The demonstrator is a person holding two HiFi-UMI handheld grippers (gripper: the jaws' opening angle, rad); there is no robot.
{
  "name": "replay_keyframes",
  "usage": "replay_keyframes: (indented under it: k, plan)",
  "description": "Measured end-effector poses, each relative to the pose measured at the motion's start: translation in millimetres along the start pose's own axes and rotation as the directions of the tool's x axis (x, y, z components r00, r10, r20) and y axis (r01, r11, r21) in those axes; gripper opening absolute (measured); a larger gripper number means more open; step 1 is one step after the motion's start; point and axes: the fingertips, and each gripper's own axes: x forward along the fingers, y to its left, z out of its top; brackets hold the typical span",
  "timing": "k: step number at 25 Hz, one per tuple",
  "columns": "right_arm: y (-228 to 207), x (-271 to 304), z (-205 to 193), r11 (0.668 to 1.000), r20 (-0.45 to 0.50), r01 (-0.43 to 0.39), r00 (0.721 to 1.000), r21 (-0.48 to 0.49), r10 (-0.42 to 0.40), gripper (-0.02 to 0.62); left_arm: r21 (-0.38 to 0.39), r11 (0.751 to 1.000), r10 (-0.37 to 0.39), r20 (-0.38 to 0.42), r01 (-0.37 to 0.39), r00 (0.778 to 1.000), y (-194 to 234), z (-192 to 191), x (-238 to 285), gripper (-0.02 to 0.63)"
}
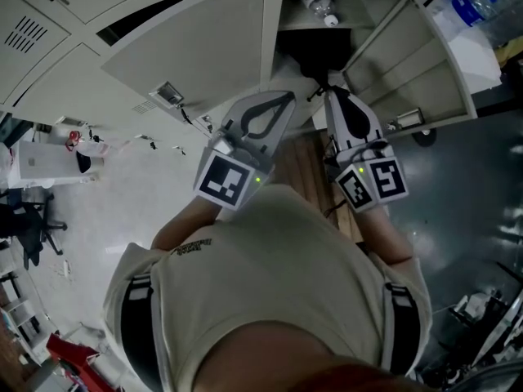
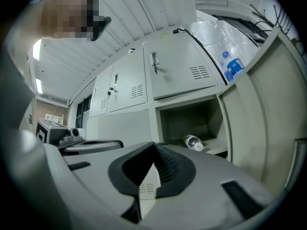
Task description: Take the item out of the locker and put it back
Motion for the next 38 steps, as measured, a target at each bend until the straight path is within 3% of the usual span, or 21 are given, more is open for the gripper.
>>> replay_keyframes:
  k: [8, 38]
  plan:
    - [16, -5, -27, 0.999, -0.065, -0.038, 0.997, 0.013, 0.039, 0.003, -0.010, 1.000, 0.018, -0.064, -0.019, 0.998, 0, -27, -10, 0.012]
    - [47, -11, -2, 0.998, 0.010, -0.054, 0.998, -0.030, 0.055, 0.002, -0.012, 0.999, 0.035, -0.067, -0.036, 0.997, 4, -25, -24, 0.012]
